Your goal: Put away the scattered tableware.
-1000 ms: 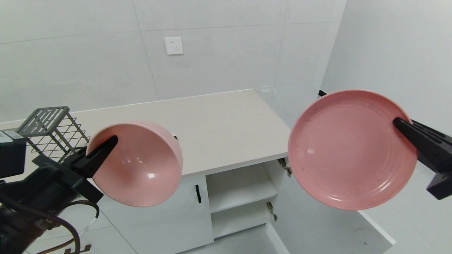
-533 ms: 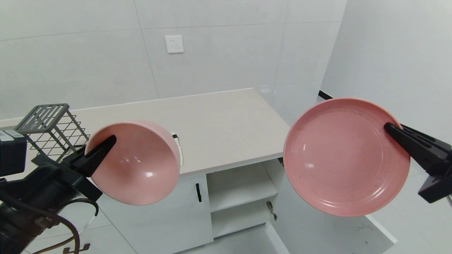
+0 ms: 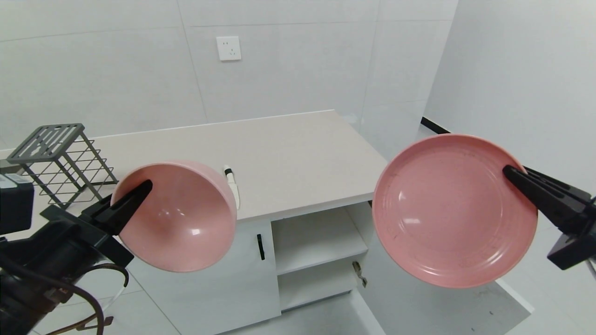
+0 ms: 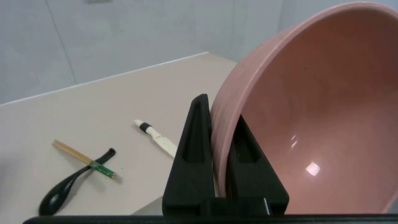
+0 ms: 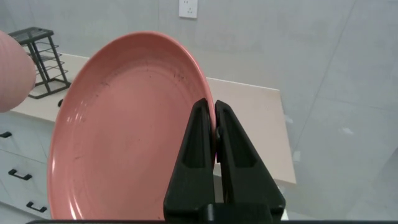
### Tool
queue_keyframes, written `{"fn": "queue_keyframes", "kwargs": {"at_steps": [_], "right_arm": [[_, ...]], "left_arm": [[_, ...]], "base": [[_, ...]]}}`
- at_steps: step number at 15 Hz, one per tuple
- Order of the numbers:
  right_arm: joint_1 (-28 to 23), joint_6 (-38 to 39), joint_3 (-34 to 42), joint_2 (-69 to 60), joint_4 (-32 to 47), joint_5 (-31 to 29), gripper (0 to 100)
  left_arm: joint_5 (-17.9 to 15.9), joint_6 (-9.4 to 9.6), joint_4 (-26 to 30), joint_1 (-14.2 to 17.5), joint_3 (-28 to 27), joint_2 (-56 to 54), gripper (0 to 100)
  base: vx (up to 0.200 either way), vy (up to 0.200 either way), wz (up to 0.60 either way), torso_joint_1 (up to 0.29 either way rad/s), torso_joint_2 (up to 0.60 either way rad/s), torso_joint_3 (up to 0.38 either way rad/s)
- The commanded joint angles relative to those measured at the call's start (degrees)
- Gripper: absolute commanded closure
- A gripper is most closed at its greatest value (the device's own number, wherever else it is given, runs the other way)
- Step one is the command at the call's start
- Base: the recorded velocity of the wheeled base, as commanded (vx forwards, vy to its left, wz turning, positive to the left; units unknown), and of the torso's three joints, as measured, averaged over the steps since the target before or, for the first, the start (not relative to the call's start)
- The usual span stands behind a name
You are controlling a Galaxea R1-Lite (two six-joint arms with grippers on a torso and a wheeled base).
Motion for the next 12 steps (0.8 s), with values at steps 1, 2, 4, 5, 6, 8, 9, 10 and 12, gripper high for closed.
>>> {"fn": "queue_keyframes", "kwargs": {"at_steps": [1, 2, 4, 5, 6, 8, 9, 10, 12], "right_arm": [[0.01, -0.06, 0.07, 0.07, 0.00, 0.06, 100], [0.01, -0.06, 0.07, 0.07, 0.00, 0.06, 100], [0.10, -0.06, 0.07, 0.07, 0.09, 0.06, 100], [0.10, -0.06, 0.07, 0.07, 0.09, 0.06, 100], [0.10, -0.06, 0.16, 0.16, 0.09, 0.06, 100], [0.10, -0.06, 0.16, 0.25, 0.09, 0.06, 100], [0.10, -0.06, 0.51, 0.25, 0.09, 0.06, 100], [0.18, -0.06, 0.60, 0.34, 0.00, 0.06, 100], [0.10, -0.06, 0.60, 0.34, 0.00, 0.06, 100]], "left_arm": [[-0.02, 0.01, -0.08, -0.02, 0.00, 0.06, 100], [-0.02, 0.01, -0.08, -0.02, 0.00, 0.06, 100], [-0.02, 0.01, -0.08, -0.02, 0.00, 0.06, 100], [-0.02, 0.01, -0.08, -0.02, 0.00, 0.06, 100], [-0.02, 0.01, -0.08, -0.02, 0.00, 0.06, 100], [-0.02, 0.10, -0.08, -0.02, 0.00, 0.06, 100], [-0.02, 0.10, -0.08, -0.02, 0.09, 0.06, 100], [-0.02, 0.10, -0.08, -0.02, 0.09, 0.06, 100], [-0.02, 0.01, -0.08, -0.02, 0.09, 0.06, 100]], "base": [[0.000, 0.000, 0.00, -0.237, 0.48, 0.237], [0.000, 0.000, 0.00, -0.266, 0.52, 0.256], [0.000, 0.000, 0.00, -0.276, 0.55, 0.271], [0.000, 0.000, 0.00, -0.286, 0.55, 0.261], [0.000, 0.000, 0.00, -0.281, 0.55, 0.276], [0.000, 0.000, 0.00, -0.273, 0.53, 0.263], [0.000, 0.000, 0.00, -0.266, 0.52, 0.246], [0.000, 0.000, 0.00, -0.271, 0.52, 0.246], [0.000, 0.000, 0.00, -0.266, 0.52, 0.249]]}}
